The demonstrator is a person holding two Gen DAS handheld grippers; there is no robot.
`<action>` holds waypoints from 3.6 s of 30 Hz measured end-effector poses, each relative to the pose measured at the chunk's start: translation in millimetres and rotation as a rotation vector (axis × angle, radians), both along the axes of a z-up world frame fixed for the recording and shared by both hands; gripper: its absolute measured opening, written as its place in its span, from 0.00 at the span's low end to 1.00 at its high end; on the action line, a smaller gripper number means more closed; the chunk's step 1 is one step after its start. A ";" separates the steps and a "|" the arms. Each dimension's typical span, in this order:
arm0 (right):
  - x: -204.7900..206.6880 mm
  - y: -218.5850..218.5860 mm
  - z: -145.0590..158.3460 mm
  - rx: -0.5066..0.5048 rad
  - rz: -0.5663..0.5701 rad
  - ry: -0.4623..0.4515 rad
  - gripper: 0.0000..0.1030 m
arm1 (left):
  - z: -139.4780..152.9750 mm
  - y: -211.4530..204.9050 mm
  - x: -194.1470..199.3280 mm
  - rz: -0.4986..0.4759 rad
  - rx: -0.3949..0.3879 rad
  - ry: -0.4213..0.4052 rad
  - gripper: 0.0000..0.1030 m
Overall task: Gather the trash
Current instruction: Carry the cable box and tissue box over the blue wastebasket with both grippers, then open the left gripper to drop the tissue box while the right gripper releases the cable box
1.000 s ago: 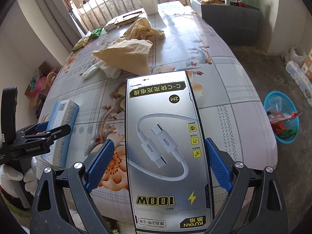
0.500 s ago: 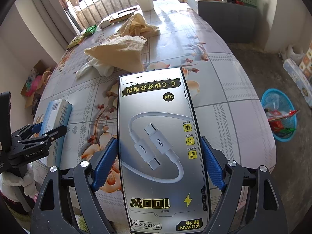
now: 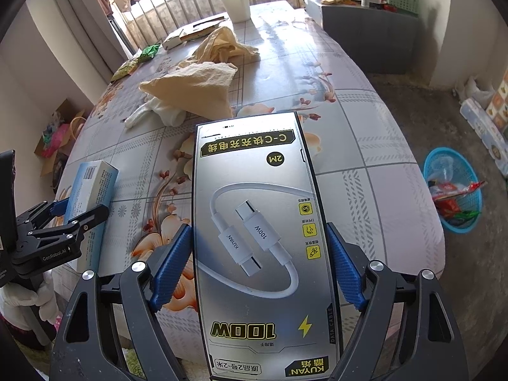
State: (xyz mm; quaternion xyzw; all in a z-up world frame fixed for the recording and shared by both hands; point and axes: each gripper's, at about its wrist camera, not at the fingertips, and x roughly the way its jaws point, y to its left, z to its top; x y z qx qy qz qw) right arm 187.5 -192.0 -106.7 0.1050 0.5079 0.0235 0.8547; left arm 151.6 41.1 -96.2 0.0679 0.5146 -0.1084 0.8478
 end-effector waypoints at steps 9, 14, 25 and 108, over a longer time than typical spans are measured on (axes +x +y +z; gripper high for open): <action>-4.2 -2.7 5.1 0.008 -0.003 -0.016 0.75 | 6.4 -6.4 -5.3 -0.018 0.007 -0.029 0.71; -5.8 -4.6 6.7 0.010 -0.005 -0.018 0.75 | 8.8 -9.6 -8.4 -0.027 0.009 -0.040 0.71; -8.6 -7.6 10.2 0.015 -0.008 -0.022 0.75 | 14.0 -13.1 -14.3 -0.032 0.019 -0.064 0.71; -48.4 -394.5 -95.3 0.245 -0.896 -0.036 0.76 | 16.8 -480.9 141.3 -0.672 -0.351 0.396 0.81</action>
